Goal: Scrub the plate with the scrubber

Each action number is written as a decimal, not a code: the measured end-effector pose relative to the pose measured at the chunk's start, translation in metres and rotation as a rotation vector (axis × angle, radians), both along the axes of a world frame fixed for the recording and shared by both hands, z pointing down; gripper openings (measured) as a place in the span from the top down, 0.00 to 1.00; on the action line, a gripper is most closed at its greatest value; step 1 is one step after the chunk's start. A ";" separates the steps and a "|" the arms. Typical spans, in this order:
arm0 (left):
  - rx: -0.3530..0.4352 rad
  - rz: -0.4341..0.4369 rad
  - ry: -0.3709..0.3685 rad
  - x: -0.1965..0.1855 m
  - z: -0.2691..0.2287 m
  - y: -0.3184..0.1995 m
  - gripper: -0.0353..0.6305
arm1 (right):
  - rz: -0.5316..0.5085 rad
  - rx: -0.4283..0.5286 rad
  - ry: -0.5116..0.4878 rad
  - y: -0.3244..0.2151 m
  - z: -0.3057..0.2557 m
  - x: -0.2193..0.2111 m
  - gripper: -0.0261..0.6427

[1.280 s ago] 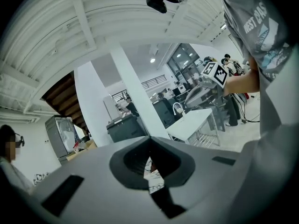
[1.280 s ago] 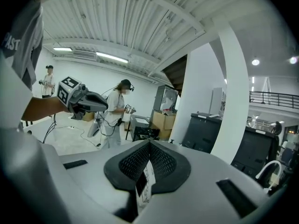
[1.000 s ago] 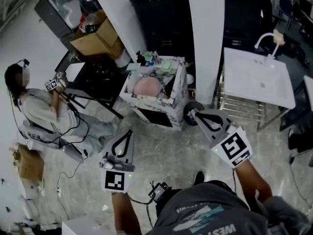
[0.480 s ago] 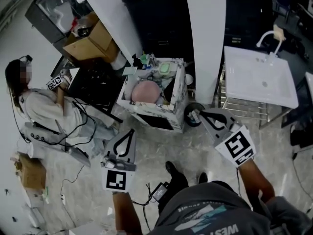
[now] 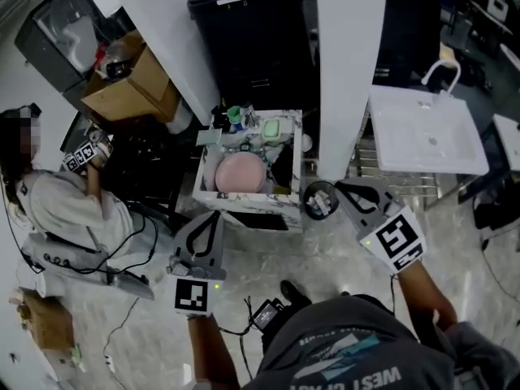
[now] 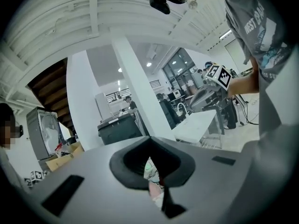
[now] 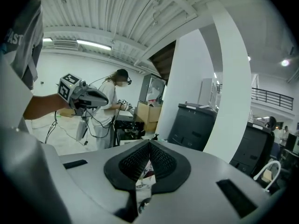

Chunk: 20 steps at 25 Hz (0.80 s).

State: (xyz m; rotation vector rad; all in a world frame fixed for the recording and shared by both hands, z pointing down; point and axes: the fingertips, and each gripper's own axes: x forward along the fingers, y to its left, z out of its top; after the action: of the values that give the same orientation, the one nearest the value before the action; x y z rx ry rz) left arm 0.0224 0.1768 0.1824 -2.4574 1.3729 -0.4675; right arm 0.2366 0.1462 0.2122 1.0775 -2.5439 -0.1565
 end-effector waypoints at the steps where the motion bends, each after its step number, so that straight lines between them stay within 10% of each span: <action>1: -0.002 0.003 0.011 -0.010 0.001 -0.008 0.95 | 0.007 -0.001 0.006 -0.005 0.000 -0.009 0.92; 20: -0.059 0.008 0.068 -0.102 0.030 -0.072 0.95 | -0.010 0.010 0.107 -0.073 -0.006 -0.116 0.92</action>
State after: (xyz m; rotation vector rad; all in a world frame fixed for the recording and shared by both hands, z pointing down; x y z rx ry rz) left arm -0.0794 0.1046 0.2126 -2.5467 1.3942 -0.4320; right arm 0.1210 0.0734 0.2059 1.0323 -2.4560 -0.2231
